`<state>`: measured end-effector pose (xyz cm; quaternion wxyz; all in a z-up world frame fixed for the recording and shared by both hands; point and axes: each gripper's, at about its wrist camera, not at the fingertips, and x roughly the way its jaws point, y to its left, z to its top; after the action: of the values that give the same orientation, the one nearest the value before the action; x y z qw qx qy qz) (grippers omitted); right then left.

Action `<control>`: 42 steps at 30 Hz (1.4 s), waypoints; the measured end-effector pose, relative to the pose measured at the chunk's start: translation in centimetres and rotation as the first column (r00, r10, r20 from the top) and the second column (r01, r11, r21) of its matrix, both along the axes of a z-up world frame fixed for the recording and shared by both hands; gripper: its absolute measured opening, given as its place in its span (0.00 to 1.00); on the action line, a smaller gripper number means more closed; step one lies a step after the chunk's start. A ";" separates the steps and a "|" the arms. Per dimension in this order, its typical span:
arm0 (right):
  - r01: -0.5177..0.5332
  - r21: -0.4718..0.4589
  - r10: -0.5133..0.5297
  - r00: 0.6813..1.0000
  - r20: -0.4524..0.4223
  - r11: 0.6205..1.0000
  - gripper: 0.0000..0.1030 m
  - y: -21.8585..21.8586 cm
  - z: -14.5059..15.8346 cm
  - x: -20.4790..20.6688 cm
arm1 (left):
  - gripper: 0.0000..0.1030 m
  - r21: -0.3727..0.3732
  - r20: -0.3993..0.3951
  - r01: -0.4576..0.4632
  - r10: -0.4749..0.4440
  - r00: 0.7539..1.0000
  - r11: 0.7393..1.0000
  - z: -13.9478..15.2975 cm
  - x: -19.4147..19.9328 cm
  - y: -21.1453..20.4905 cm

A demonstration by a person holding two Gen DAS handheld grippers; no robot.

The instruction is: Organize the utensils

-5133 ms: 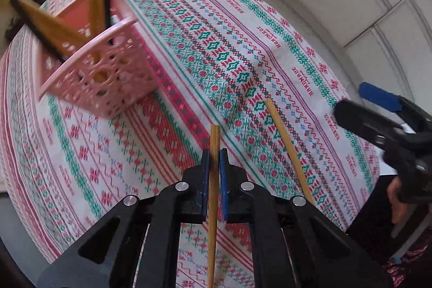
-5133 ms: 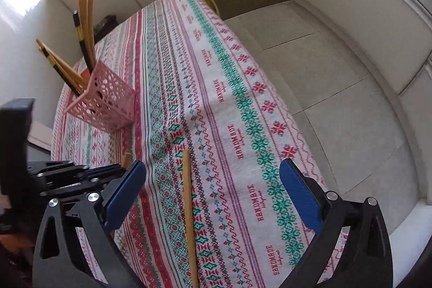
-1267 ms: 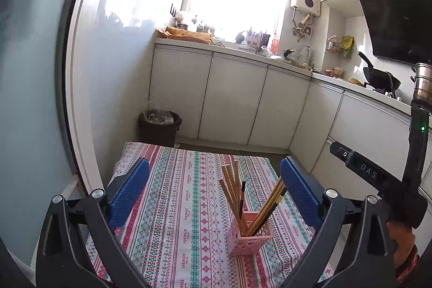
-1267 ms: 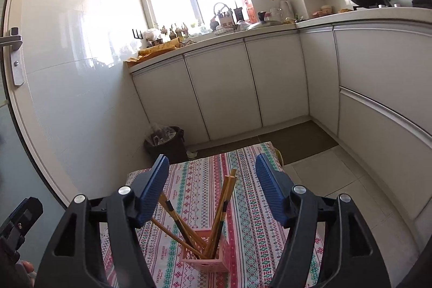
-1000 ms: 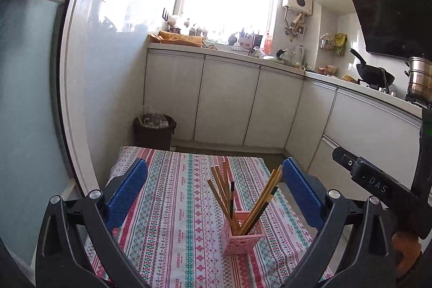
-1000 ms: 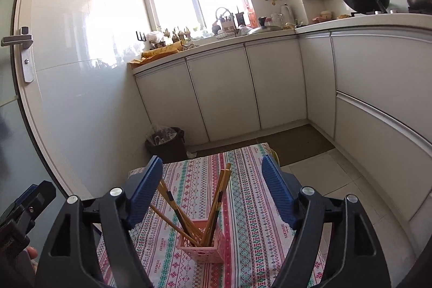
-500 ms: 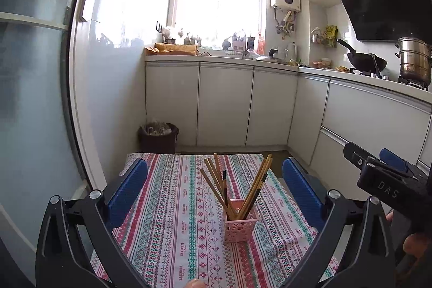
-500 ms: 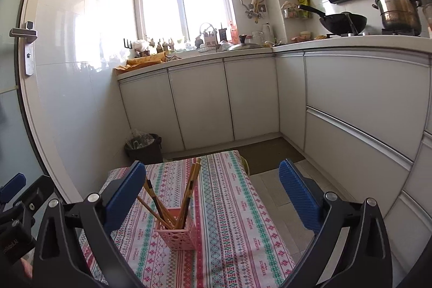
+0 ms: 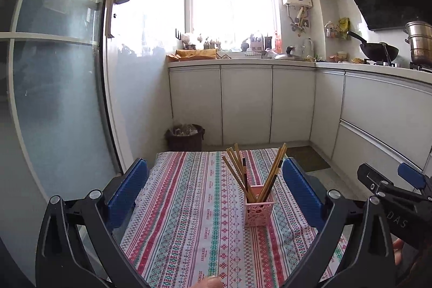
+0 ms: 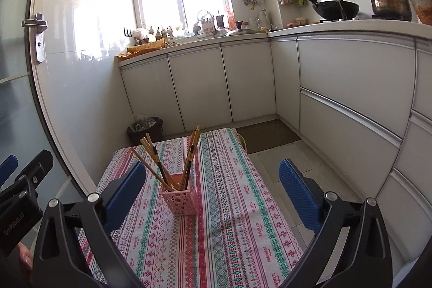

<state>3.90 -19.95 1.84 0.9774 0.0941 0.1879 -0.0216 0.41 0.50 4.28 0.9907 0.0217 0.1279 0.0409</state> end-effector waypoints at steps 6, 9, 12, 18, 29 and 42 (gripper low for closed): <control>-0.005 0.016 0.006 1.000 -0.015 1.000 0.93 -0.4 -0.3 -1.1 | 0.93 0.009 -0.009 0.012 -0.012 1.000 1.000 0.0 -1.1 -0.4; -0.004 0.010 0.004 1.000 -0.018 1.000 0.93 -0.4 -0.4 -1.5 | 0.93 0.014 -0.012 0.020 -0.020 1.000 1.000 0.2 -1.3 -0.9; 0.005 0.009 -0.005 1.000 -0.017 1.000 0.93 -0.5 -0.4 -1.9 | 0.93 -0.003 -0.014 0.021 -0.021 1.000 1.000 0.2 -1.5 -1.0; 0.054 -0.028 -0.054 0.999 -0.004 0.998 0.93 -0.7 -0.1 -2.8 | 0.93 -0.018 -0.015 0.014 -0.014 1.000 1.000 0.4 -1.8 -1.3; 0.066 -0.038 -0.066 0.998 -0.011 0.997 0.93 -0.8 0.4 -3.6 | 0.93 -0.046 -0.031 0.024 -0.025 0.999 0.999 0.6 -2.3 -1.4; 0.054 -0.044 -0.054 0.999 -0.002 0.998 0.93 -0.5 0.8 -4.5 | 0.93 -0.067 -0.040 0.022 -0.025 0.999 0.998 1.0 -2.4 -1.0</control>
<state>-0.59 -20.46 2.66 0.9780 0.0778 0.1861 -0.0524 -1.96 -0.48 5.27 0.9885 -0.0090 0.1492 0.0245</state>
